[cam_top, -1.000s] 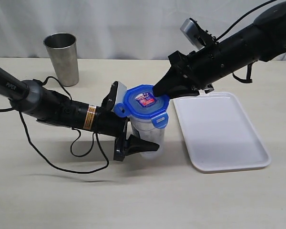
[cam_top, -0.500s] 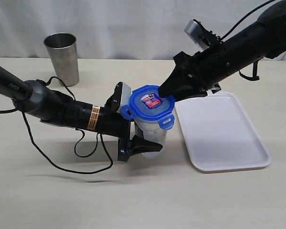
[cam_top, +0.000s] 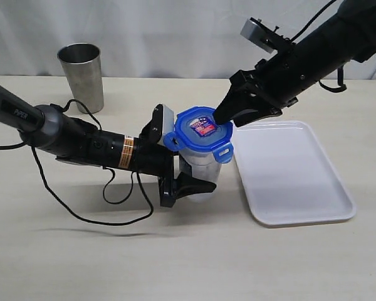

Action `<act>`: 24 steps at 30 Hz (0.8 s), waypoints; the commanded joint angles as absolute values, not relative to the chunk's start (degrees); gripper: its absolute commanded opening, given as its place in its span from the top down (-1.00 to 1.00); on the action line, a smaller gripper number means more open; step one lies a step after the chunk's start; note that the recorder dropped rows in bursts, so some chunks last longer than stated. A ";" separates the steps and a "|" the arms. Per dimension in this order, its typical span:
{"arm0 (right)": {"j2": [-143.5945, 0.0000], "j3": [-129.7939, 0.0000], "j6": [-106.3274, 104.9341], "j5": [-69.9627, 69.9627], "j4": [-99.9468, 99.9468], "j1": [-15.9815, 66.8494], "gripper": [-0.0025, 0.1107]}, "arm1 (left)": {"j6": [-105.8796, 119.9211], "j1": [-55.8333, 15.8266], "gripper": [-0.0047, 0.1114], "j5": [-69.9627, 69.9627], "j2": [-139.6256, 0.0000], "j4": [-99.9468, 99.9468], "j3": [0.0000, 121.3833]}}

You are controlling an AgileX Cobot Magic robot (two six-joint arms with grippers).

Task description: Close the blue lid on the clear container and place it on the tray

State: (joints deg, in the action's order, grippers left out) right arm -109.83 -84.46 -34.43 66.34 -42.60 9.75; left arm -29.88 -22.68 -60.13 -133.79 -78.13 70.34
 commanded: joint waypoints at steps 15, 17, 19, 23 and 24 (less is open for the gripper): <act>-105.09 -85.38 -37.35 65.99 -37.49 13.08 0.22 | -31.30 -22.59 0.92 -54.52 -133.68 -72.50 71.04; -105.60 -85.32 -38.59 64.46 -36.93 14.23 0.24 | -31.30 -22.59 0.92 -54.52 -133.68 -72.50 71.04; -105.82 -85.32 -38.59 62.18 -36.37 14.83 0.24 | -31.30 -22.59 0.92 -54.52 -133.68 -72.60 71.04; -105.25 -85.94 -38.59 60.08 -36.33 14.71 0.22 | -31.30 -22.59 0.92 -54.52 -133.68 -72.73 71.04; -104.98 -86.30 -38.59 60.54 -36.03 14.71 0.20 | -31.30 -22.59 0.92 -54.52 -133.68 -72.73 71.04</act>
